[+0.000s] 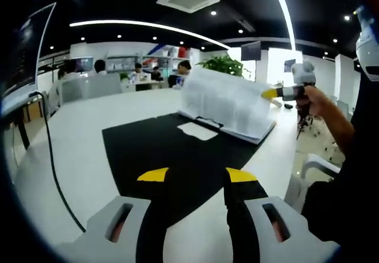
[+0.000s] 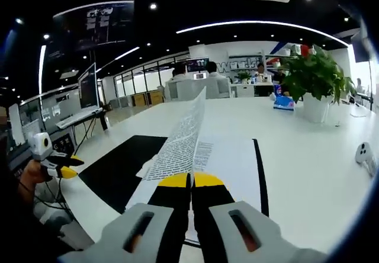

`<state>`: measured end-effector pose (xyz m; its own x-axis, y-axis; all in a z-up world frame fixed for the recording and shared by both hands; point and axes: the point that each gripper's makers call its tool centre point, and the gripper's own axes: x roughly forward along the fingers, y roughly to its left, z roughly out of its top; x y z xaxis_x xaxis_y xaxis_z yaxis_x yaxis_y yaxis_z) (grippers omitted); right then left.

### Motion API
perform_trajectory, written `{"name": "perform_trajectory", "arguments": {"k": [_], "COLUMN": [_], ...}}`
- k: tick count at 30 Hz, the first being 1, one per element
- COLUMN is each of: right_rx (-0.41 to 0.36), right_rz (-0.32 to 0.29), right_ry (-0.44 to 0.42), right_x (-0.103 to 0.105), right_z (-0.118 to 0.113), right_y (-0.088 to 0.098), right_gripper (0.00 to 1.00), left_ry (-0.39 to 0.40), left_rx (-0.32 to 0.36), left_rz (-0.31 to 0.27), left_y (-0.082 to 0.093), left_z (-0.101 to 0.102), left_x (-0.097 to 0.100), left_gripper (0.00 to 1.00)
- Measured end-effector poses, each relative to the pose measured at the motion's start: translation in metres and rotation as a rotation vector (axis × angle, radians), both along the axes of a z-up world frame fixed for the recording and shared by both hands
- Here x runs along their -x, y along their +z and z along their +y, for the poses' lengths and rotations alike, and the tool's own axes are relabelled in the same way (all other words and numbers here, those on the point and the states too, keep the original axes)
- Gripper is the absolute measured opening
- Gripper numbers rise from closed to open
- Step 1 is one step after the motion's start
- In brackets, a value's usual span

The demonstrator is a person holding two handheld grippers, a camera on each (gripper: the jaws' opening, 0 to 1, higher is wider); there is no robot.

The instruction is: Flip through the bound document one page at a time

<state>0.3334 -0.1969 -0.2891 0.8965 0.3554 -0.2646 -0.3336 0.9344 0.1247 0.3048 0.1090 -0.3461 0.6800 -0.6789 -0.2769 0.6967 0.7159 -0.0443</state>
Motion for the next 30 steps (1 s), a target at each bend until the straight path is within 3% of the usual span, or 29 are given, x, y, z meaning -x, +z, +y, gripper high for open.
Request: {"name": "perform_trajectory", "arguments": {"k": [16,30], "right_rx": [-0.04,-0.092], "right_rz": [-0.045,-0.066], "right_ry": [0.053,0.159], "right_x": [-0.004,-0.001], "right_z": [0.027,0.07], "right_y": [0.015,0.027], "right_gripper": [0.02,0.02], "left_ry": [0.009,0.026], "left_rx": [0.011,0.024], "left_rz": [-0.005,-0.002], "left_y": [0.004,0.003], "left_z": [0.004,0.011], "left_x": [0.0,0.002], "left_gripper": [0.37,0.37]}}
